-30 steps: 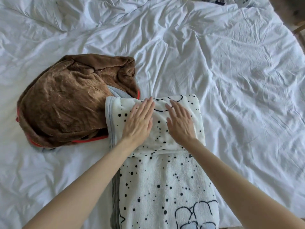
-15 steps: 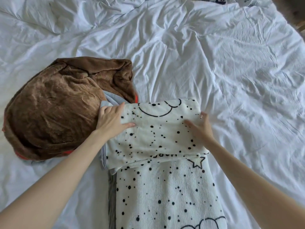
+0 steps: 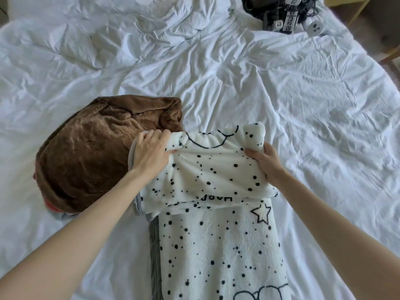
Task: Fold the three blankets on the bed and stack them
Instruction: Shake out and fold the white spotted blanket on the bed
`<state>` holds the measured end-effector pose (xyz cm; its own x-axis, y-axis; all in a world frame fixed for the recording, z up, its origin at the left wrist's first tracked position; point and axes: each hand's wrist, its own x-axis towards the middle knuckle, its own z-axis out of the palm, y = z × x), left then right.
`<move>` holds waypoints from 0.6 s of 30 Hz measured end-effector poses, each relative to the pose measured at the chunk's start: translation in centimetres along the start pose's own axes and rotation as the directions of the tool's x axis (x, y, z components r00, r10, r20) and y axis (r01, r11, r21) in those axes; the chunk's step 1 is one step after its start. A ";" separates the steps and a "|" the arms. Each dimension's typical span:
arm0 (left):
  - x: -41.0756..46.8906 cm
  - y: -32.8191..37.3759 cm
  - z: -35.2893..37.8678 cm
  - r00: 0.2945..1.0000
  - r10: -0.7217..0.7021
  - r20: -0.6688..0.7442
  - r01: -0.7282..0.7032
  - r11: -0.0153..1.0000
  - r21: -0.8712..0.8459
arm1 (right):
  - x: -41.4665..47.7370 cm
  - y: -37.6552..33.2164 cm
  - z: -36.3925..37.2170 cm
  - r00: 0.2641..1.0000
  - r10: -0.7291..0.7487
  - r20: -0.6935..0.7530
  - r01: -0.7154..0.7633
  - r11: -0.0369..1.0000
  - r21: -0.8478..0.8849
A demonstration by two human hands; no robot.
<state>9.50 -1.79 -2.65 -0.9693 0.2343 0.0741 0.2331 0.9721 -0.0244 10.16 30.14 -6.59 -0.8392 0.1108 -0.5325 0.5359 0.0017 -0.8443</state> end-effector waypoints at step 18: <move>7.1 -2.4 -3.9 0.990 -0.116 -0.086 0.114 0.993 -0.034 | 3.2 -7.4 0.9 0.982 -0.161 -0.098 0.159 0.987 -0.025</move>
<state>2.30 -2.47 1.79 -0.9796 0.1195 0.1617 0.1240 0.9921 0.0180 3.44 29.58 -2.13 -0.9012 0.2060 -0.3813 0.3977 0.0437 -0.9165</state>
